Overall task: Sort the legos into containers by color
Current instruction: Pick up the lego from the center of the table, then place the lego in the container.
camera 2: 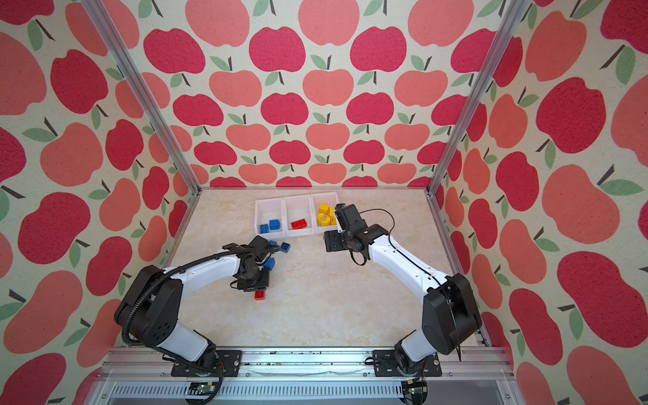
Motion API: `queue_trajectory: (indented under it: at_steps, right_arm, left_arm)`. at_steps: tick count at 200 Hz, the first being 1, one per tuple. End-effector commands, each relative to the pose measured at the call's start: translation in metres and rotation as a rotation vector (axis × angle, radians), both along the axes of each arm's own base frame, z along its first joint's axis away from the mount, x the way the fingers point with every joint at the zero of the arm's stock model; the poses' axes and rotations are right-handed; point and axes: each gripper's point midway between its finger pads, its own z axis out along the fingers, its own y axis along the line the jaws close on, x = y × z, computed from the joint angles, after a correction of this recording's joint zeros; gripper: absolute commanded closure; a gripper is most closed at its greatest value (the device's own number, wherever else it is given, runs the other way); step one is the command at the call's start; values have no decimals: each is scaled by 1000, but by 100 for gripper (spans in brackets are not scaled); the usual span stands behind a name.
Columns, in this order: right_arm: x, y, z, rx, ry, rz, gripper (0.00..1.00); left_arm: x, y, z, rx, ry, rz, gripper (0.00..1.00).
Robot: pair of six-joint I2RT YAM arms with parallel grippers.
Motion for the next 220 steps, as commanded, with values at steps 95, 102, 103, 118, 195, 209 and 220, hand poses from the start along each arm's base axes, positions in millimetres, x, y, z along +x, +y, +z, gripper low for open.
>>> queue_trajectory:
  at_steps: [95,102,103,118,195,209,220]
  right_arm:
    - [-7,-13,8,12,-13,-36,20]
    - [-8,-14,7,13,-11,-40,20]
    - [-8,-14,7,13,-11,-39,20]
    - [-10,-16,7,20,-10,-45,20]
    - [-23,-27,0,33,9,-80,20]
    - [-25,-29,0,33,9,-87,20]
    - [-27,-31,1,34,6,-91,20]
  left_arm:
    - [41,-12,93,-28,-265,-17,73]
    - [48,-17,100,-40,-291,-24,73]
    - [49,-18,100,-41,-294,-26,73]
    - [68,-28,115,-63,-354,-48,73]
    - [182,-90,168,-153,-574,-174,73]
    - [197,-99,167,-158,-582,-196,73]
    - [208,-103,164,-159,-586,-209,73]
